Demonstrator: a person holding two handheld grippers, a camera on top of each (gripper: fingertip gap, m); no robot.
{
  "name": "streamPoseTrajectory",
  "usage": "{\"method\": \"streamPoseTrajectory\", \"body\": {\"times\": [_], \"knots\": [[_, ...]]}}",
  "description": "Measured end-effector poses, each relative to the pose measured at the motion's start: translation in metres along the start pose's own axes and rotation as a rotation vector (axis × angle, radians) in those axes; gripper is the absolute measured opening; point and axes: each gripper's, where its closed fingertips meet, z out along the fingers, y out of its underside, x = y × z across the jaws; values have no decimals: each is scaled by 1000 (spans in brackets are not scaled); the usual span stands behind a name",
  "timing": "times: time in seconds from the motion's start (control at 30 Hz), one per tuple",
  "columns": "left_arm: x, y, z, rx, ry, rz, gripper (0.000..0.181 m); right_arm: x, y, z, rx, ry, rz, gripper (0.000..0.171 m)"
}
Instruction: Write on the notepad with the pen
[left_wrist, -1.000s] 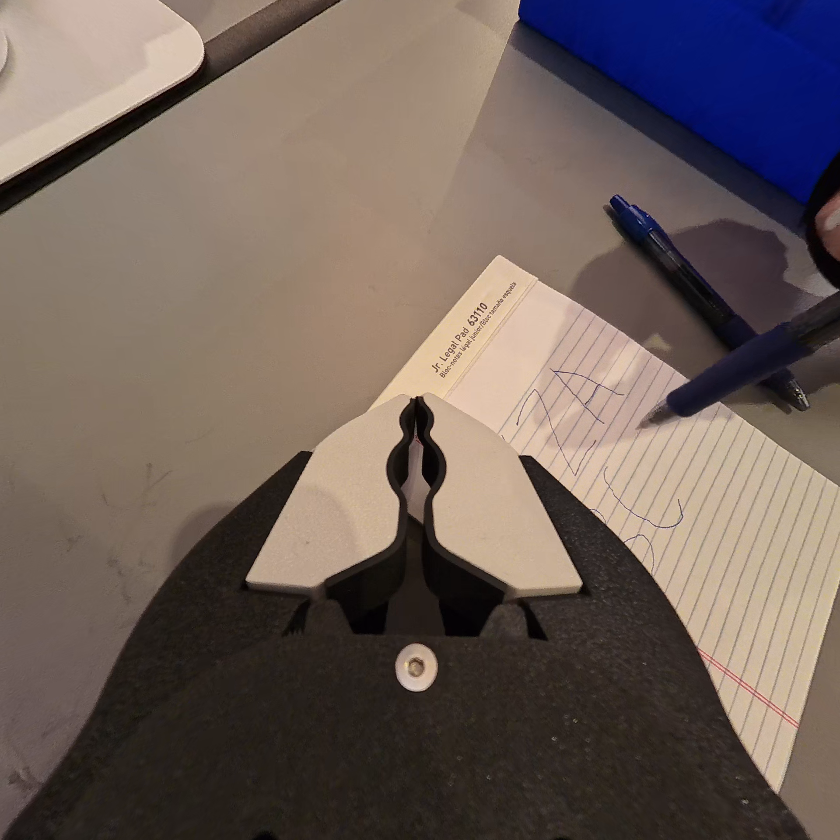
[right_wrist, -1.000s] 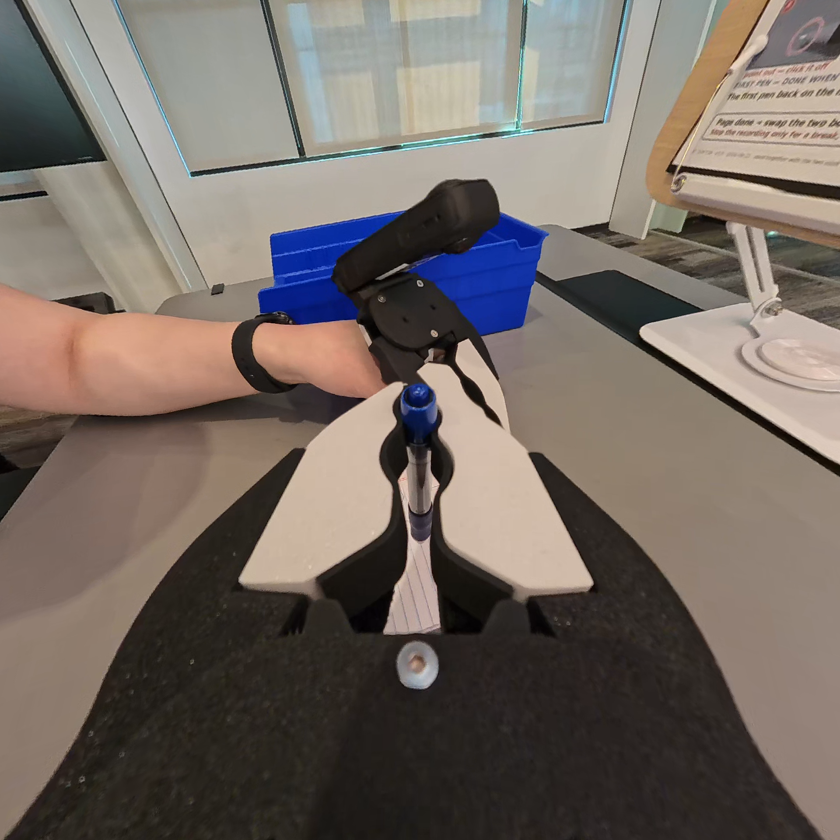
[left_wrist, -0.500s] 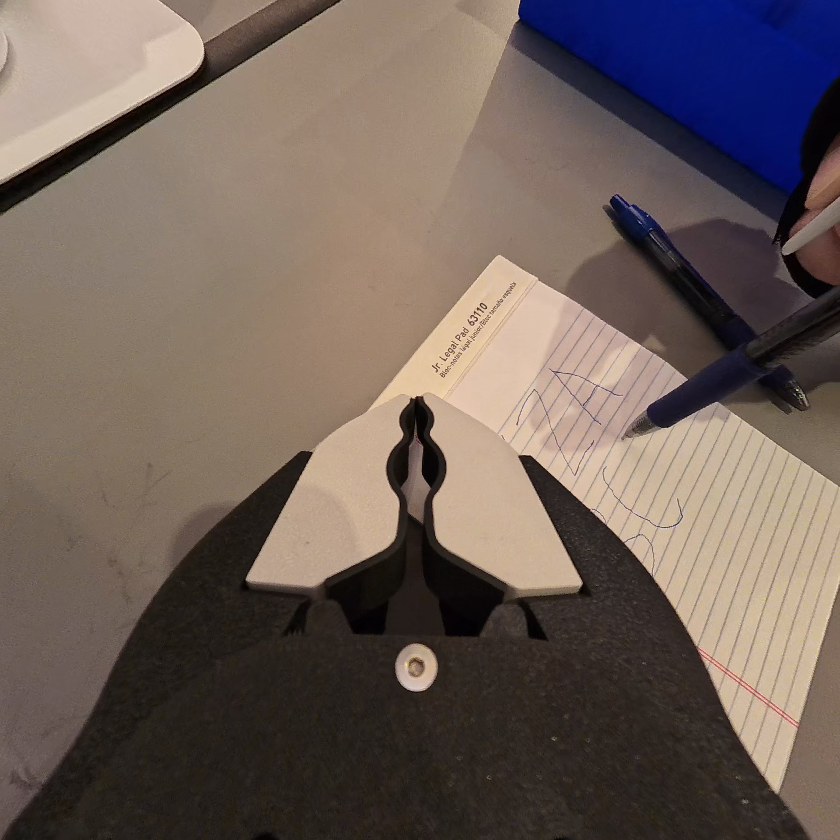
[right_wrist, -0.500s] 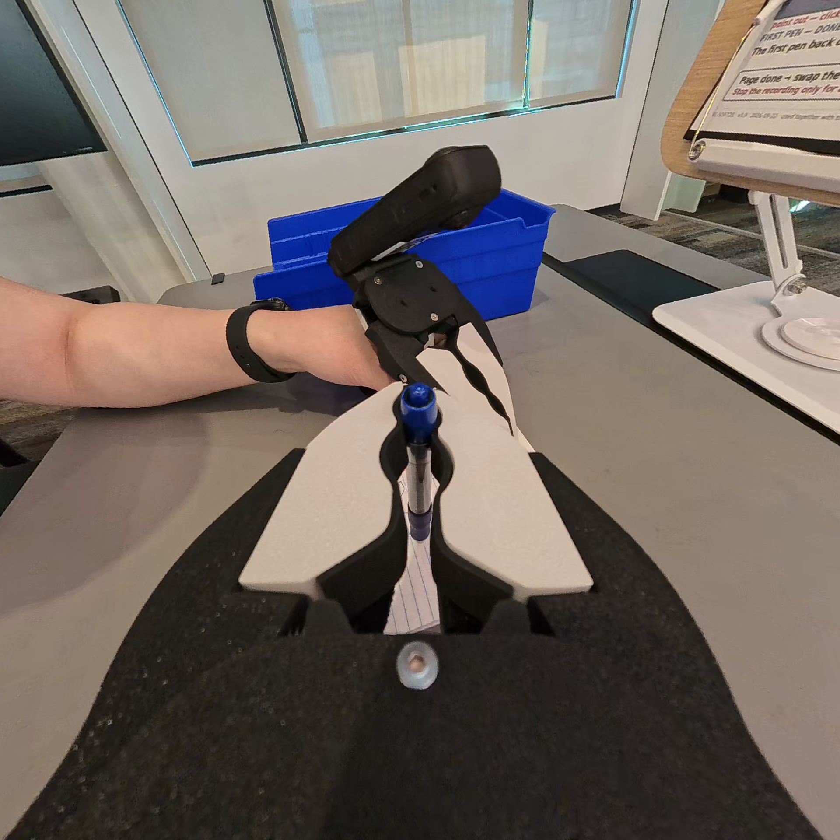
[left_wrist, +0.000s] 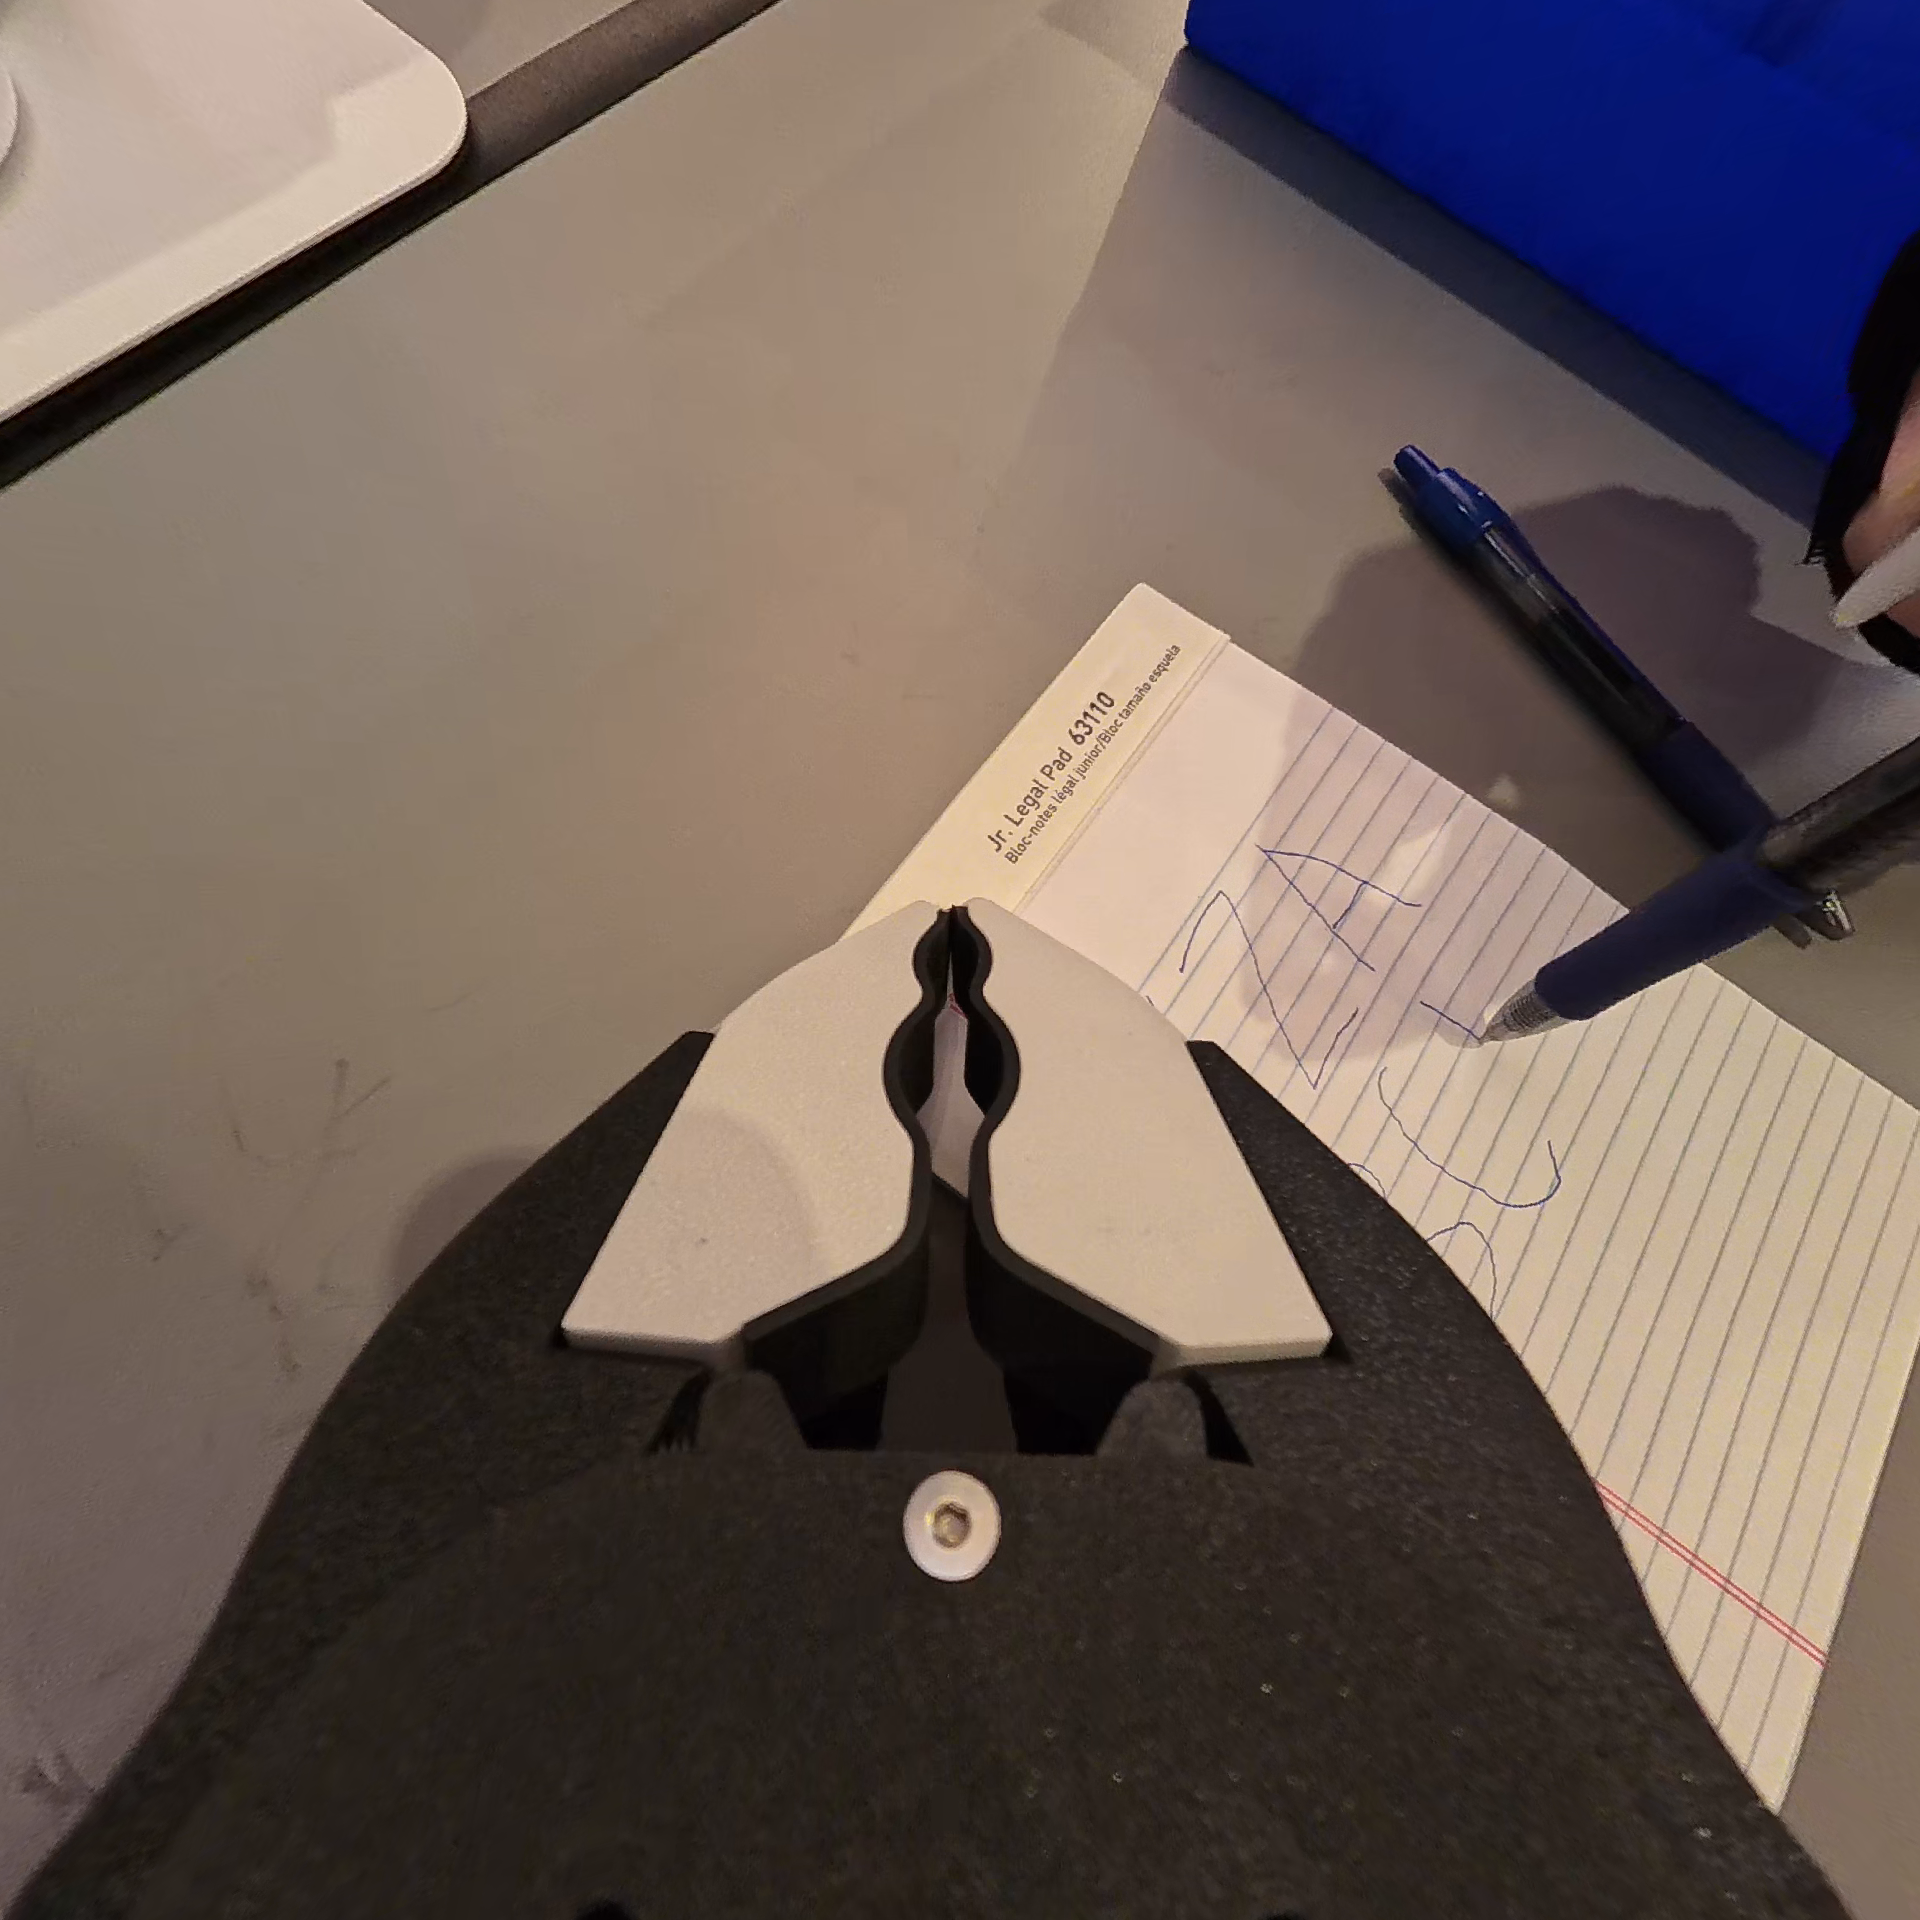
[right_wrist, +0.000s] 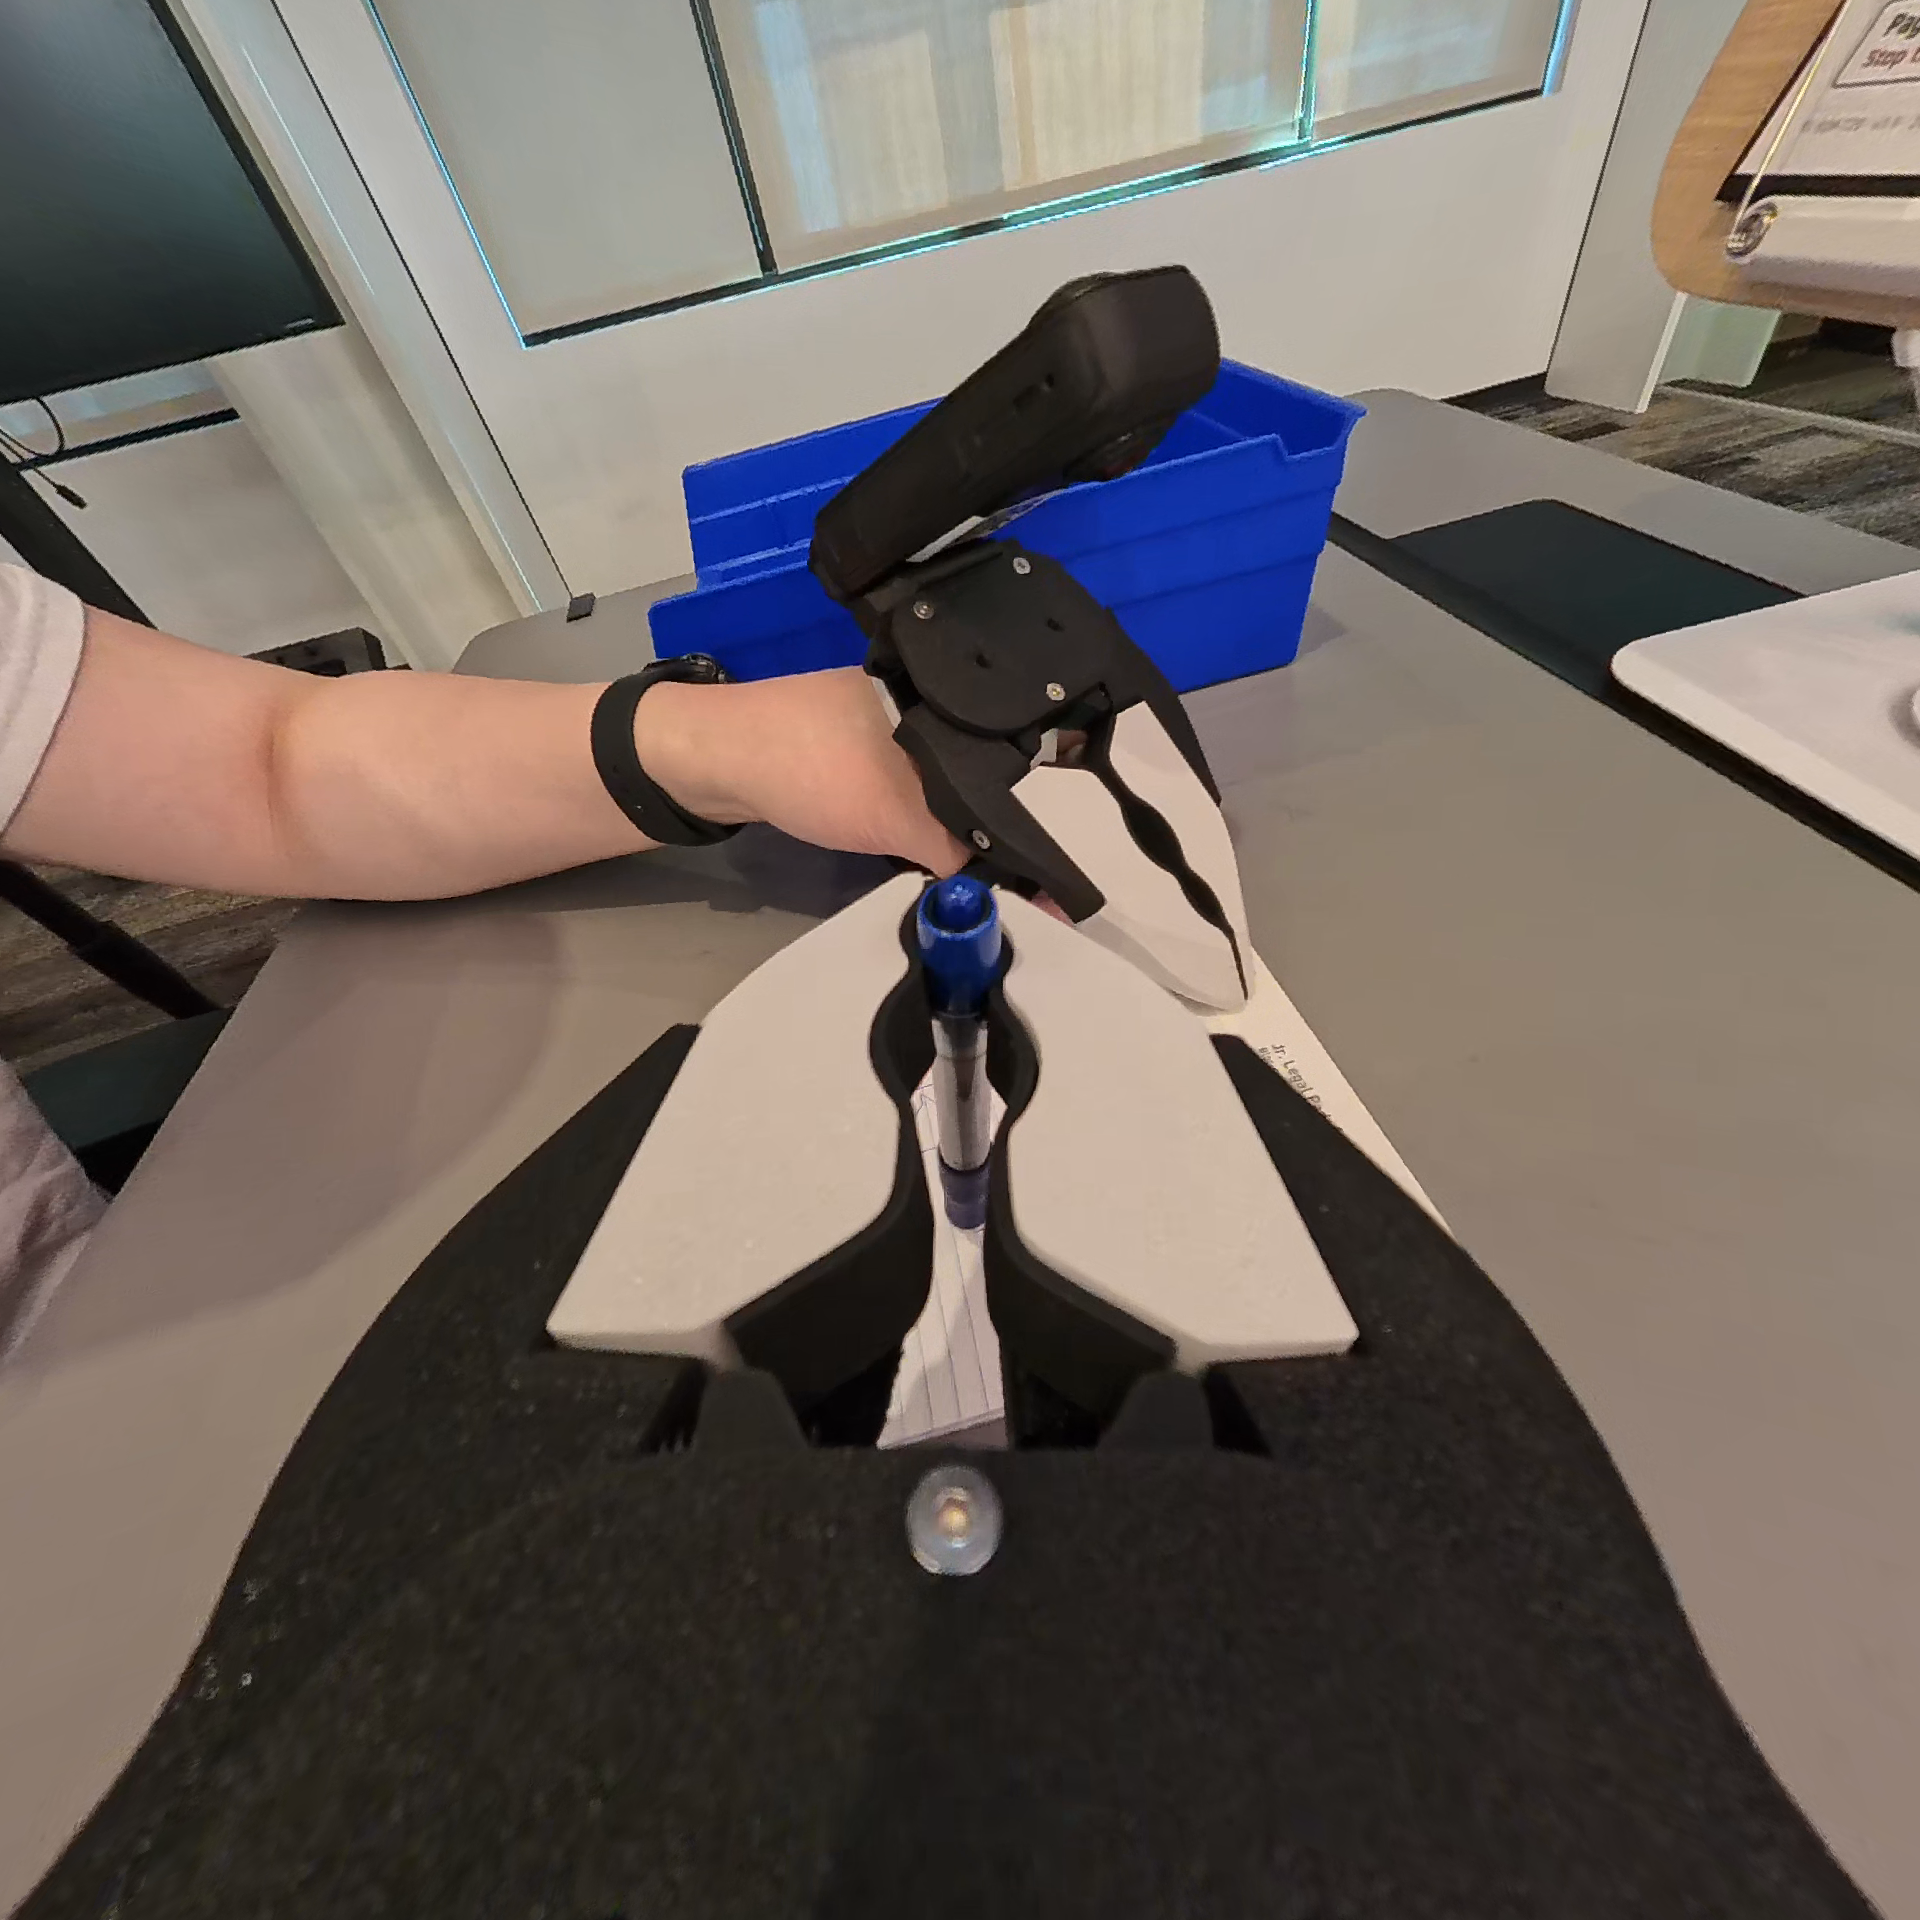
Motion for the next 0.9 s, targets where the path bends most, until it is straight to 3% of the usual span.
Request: {"method": "streamPoseTrajectory", "body": {"times": [0.73,0.9], "knots": [[0,0,0,0,1,0,0,-15,5,1,-39,-102,38,4],[0,0,0,0,1,0,0,-3,-16,-10,106,4,-32,5]]}}
